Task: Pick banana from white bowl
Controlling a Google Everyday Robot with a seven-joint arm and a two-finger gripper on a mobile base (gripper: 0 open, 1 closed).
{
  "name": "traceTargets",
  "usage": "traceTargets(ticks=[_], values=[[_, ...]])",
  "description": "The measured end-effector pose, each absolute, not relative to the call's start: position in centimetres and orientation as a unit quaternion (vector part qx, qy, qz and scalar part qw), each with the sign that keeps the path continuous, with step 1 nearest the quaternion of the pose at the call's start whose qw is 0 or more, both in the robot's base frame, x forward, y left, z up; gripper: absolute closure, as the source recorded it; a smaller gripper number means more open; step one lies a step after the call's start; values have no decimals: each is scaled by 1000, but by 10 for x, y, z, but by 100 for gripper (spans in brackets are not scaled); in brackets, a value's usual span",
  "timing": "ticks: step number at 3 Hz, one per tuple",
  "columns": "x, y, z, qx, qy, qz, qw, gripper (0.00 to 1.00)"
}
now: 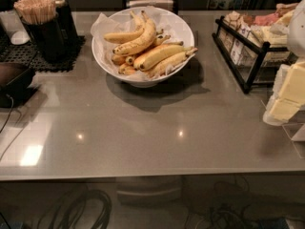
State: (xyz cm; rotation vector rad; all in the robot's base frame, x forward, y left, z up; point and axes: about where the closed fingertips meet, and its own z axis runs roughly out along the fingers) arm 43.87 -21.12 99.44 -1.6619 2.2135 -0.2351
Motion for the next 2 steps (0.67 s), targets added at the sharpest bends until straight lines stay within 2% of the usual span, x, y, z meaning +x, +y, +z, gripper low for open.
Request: traceTargets(ticks=[1, 2], values=[[440, -210, 996, -589, 783, -83, 183, 0], [466, -186, 1007, -614, 757, -66, 214, 0]])
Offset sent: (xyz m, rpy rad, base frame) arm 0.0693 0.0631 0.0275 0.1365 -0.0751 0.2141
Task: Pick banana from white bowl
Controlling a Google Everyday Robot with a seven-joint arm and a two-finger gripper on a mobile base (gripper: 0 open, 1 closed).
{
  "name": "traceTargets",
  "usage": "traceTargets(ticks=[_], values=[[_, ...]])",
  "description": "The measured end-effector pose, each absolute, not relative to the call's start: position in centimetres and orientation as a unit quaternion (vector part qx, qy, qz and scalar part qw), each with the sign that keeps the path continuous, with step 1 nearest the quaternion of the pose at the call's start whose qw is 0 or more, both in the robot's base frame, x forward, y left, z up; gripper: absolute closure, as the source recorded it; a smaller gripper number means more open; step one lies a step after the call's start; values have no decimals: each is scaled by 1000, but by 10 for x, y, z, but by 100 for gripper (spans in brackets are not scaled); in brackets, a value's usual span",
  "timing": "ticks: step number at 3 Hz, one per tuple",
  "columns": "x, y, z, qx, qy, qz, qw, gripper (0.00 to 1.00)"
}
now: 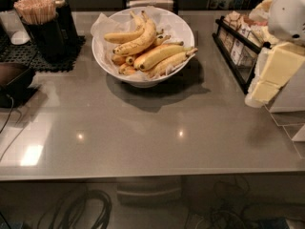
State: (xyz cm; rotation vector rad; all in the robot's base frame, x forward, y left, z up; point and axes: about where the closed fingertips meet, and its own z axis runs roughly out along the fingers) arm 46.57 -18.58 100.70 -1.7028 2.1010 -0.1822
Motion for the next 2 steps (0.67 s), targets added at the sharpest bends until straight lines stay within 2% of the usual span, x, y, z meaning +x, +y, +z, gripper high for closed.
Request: traceTargets(ticks=[2], values=[[534, -82, 1027, -699, 654, 28, 288, 0]])
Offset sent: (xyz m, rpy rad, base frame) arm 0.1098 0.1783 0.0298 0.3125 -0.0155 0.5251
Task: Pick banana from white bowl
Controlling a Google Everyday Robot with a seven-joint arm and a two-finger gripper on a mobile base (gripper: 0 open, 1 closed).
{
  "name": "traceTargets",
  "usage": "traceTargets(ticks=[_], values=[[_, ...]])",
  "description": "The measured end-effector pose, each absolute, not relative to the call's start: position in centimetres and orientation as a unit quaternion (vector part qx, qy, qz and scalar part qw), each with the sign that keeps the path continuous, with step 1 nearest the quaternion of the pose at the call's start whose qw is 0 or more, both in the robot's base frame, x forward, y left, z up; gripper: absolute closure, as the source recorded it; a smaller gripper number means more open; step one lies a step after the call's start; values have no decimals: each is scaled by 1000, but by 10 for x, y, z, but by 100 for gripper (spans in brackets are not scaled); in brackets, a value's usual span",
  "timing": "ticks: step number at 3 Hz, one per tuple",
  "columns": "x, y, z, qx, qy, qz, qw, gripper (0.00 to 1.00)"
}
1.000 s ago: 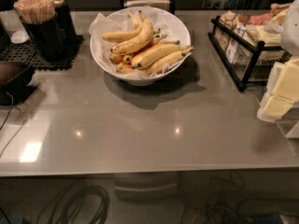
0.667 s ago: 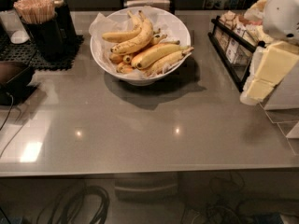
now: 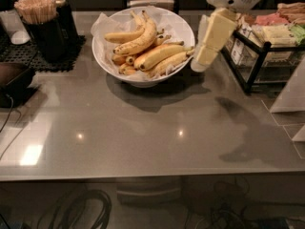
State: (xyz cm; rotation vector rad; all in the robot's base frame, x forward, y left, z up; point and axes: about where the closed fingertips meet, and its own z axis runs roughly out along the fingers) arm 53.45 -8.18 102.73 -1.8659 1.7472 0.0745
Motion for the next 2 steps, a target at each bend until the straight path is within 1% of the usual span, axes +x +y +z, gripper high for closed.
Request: traceTargets(ticks=[2], values=[[537, -85, 1032, -689, 660, 28, 299, 0]])
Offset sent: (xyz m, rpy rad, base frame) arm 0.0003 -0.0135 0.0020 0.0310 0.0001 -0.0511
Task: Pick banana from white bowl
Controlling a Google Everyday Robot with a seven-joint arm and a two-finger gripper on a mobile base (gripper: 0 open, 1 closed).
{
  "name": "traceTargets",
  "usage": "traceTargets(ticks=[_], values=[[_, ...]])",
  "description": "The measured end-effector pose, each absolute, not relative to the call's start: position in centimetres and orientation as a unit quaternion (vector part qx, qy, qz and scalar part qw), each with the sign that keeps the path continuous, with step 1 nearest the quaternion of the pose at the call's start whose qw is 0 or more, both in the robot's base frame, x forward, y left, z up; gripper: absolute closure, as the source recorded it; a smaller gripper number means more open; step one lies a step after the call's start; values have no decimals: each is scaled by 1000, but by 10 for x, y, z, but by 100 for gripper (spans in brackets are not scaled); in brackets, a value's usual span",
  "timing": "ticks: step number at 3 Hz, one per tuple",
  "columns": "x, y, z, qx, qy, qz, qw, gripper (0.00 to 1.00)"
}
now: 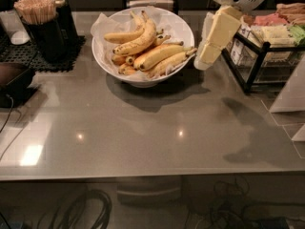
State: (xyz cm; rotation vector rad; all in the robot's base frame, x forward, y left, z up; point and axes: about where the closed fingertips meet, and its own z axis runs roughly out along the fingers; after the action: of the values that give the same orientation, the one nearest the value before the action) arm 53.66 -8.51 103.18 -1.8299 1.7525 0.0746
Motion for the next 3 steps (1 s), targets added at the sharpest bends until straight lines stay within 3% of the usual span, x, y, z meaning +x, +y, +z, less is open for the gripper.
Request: traceTargets(ticks=[3], values=[[627, -37, 1026, -736, 589, 55, 330, 0]])
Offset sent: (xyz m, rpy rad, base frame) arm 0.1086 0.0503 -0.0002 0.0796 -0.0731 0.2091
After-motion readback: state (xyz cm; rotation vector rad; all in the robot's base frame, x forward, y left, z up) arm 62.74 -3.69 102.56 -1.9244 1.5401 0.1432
